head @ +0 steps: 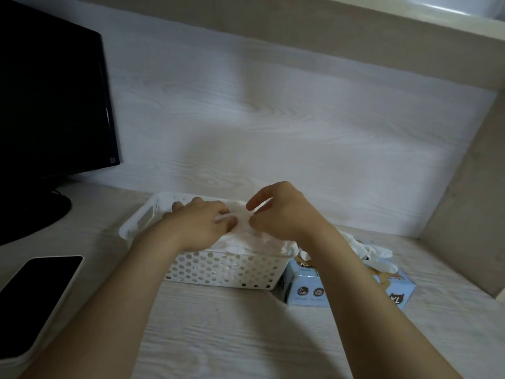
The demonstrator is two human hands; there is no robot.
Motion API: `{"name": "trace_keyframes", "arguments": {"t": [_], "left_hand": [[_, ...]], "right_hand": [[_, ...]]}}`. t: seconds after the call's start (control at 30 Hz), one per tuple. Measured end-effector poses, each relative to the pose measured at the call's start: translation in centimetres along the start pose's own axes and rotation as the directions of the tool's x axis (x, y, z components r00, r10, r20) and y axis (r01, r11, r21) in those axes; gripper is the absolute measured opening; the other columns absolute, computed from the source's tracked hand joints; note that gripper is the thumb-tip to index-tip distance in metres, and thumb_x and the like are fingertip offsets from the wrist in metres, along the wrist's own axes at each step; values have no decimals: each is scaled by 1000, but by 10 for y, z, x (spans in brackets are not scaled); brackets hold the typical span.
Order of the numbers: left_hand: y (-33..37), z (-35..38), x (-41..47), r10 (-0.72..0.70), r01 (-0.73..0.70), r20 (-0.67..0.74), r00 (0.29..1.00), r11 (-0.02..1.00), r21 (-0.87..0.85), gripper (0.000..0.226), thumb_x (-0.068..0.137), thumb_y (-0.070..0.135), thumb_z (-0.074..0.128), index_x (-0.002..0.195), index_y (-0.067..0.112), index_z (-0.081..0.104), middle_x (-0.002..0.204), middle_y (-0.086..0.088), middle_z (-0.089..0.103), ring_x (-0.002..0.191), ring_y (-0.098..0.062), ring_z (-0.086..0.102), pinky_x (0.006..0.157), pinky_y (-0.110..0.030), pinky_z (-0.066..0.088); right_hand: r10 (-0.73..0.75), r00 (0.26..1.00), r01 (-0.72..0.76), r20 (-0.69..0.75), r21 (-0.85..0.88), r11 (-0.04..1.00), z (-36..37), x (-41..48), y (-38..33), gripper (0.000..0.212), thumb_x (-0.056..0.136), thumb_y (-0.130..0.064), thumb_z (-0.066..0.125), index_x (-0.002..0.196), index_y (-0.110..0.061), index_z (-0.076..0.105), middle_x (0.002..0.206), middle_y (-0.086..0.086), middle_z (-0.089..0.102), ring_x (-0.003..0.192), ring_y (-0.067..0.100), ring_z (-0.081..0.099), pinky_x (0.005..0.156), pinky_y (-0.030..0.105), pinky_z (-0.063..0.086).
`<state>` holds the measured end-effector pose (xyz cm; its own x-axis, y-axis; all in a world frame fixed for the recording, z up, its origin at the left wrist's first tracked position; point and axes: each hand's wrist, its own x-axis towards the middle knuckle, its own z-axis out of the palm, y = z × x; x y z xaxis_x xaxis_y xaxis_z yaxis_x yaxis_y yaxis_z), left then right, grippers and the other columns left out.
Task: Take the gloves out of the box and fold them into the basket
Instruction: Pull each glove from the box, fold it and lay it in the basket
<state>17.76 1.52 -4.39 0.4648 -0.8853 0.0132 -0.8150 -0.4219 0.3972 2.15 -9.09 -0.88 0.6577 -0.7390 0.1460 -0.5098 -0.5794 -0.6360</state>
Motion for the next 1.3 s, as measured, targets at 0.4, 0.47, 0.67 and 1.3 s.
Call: {"name": "trace_keyframes", "arguments": {"t": [0.4, 0.47, 0.67, 1.3], "left_hand": [[3, -8, -10, -33, 31, 173, 984, 999, 16, 66, 97, 71, 44, 159, 54, 28, 173, 9, 16, 159, -36, 0, 125, -55, 18], [3, -7, -9, -40, 35, 191, 981, 999, 26, 70, 94, 73, 44, 159, 54, 27, 172, 9, 17, 159, -34, -3, 123, -57, 23], [11, -8, -13, -83, 85, 167, 982, 996, -4, 81, 94, 72, 45, 164, 41, 18, 173, 5, 16, 160, -30, -1, 125, -53, 21], [-19, -3, 7, -259, 293, -431, 865, 956, 13, 39, 89, -3, 59, 123, 17, 60, 125, -14, 59, 118, -36, 53, 96, -43, 43]], "right_hand": [[94, 993, -104, -75, -134, 986, 8, -3, 23, 35, 82, -15, 66, 106, -38, 76, 120, 3, 59, 120, 34, 55, 100, 49, 55], [74, 988, -77, -133, -21, 997, 8, -7, 24, 35, 81, -23, 67, 112, -35, 76, 121, 0, 61, 122, 30, 57, 103, 49, 54], [-67, 944, 70, -324, -1, 998, 17, 2, 15, 32, 79, -35, 54, 96, -33, 80, 101, -14, 75, 110, 24, 66, 101, 52, 52], [-15, 972, -36, -233, -214, 976, 42, 63, -12, 19, 82, -26, 62, 71, -15, 51, 71, 1, 57, 69, 27, 57, 73, 39, 49]]}}
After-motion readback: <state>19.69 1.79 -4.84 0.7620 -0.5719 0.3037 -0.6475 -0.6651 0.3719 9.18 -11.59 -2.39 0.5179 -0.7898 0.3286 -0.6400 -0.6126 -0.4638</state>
